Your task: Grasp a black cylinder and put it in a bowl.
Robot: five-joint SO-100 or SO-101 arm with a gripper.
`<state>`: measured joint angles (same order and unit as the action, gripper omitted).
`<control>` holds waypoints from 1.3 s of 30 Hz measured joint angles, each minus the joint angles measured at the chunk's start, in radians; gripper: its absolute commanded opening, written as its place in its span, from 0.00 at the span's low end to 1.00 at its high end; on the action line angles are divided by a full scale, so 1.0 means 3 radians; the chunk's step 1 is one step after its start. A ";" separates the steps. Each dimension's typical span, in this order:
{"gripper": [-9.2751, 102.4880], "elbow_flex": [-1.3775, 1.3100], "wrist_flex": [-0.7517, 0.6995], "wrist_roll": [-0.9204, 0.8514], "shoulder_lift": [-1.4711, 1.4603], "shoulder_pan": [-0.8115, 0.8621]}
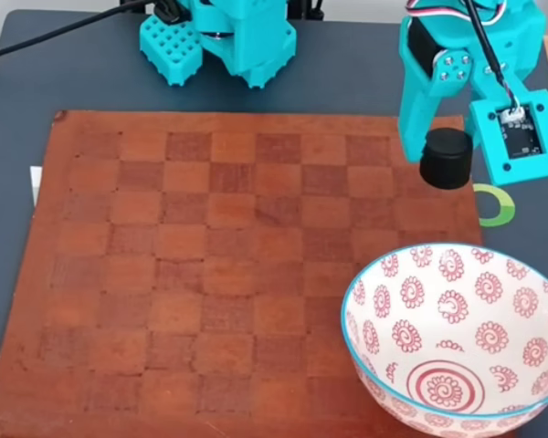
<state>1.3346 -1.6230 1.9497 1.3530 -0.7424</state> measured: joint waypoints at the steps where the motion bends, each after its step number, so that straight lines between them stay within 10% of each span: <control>1: 0.16 -0.0056 -0.0005 0.0000 0.0000 0.0000; 39: 0.16 -0.1774 0.0082 -0.0138 -0.0777 0.0782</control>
<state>0.8023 -1.5984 1.9083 1.1198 -0.5077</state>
